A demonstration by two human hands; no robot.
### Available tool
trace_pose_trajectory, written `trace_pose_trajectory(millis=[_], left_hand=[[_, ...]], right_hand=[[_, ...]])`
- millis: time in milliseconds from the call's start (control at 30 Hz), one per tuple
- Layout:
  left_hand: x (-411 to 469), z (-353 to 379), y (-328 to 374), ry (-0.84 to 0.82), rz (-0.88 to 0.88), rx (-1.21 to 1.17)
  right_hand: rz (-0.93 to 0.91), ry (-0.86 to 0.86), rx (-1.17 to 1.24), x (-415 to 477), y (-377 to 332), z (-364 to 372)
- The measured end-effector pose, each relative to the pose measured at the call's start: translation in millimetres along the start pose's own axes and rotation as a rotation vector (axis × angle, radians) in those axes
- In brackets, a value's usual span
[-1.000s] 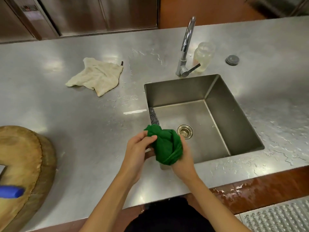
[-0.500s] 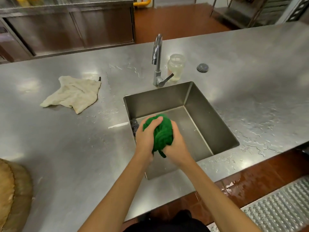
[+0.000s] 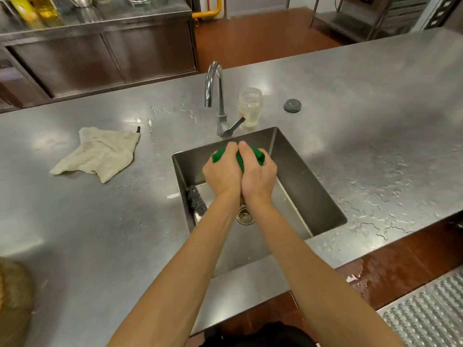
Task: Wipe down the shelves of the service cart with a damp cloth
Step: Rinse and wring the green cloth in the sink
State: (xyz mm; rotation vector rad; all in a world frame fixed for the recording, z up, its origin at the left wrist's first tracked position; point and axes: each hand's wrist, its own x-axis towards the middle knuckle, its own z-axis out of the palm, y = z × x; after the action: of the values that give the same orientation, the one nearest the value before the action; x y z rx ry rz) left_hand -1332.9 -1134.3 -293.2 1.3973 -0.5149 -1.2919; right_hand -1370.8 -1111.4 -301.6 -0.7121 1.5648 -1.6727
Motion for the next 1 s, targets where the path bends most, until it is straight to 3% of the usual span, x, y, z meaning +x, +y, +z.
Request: trace_pose_trajectory(millis=[300,467,700,767,867,933,1000], left_hand=[[7,21,8,-0.013,-0.127,-0.101],[8,20,0,-0.011,-0.185,-0.129],[10,15,-7,-0.037,-0.105,-0.189],[12,15,-9,-0.043,-0.070,-0.190],[8,13,-13,-0.046,-0.013,-0.173],[6,9,-18,-0.048,0.065,-0.123],[4,4,-20,-0.094,0.117,-0.068]], right_hand=[[-0.174,-0.031,-0.063,30,-9,-2],[-0.174,-0.046,-0.097,35,0,-6],[-0.034,-0.090,-0.045,22,19,-11],[0.187,-0.069,0.045,24,18,-11],[0.492,-0.176,0.139,28,10,-15],[0.505,-0.188,0.135,29,7,-16],[0.400,-0.121,0.106,29,8,-15]])
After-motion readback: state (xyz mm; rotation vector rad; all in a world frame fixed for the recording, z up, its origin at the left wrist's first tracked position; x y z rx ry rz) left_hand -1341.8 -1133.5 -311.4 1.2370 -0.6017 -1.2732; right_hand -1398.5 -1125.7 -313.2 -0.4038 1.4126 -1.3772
